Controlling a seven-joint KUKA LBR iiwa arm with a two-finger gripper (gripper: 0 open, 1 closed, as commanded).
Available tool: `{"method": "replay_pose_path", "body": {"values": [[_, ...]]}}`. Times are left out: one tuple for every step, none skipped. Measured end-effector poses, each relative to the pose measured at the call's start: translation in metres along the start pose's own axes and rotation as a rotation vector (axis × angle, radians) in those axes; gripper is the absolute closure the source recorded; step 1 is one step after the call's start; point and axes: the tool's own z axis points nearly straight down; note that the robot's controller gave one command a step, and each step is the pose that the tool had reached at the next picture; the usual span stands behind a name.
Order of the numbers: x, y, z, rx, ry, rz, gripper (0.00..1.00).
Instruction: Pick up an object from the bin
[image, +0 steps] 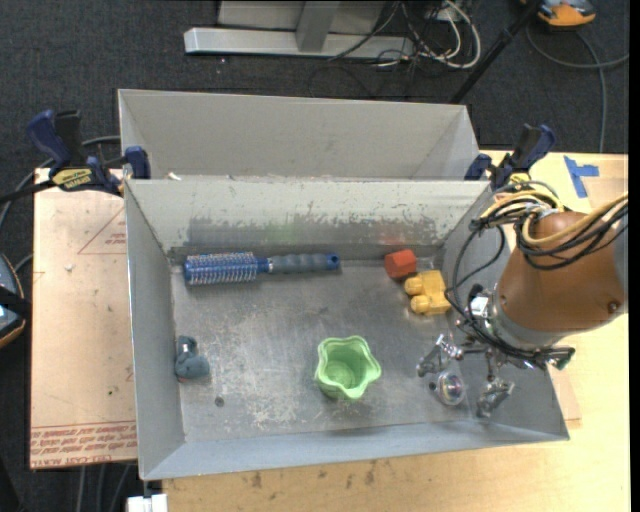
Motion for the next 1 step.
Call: {"method": "replay_pose_path", "body": {"values": [[0.0036, -0.0060, 0.0252, -0.013, -0.014, -0.109, 0.00]]}}
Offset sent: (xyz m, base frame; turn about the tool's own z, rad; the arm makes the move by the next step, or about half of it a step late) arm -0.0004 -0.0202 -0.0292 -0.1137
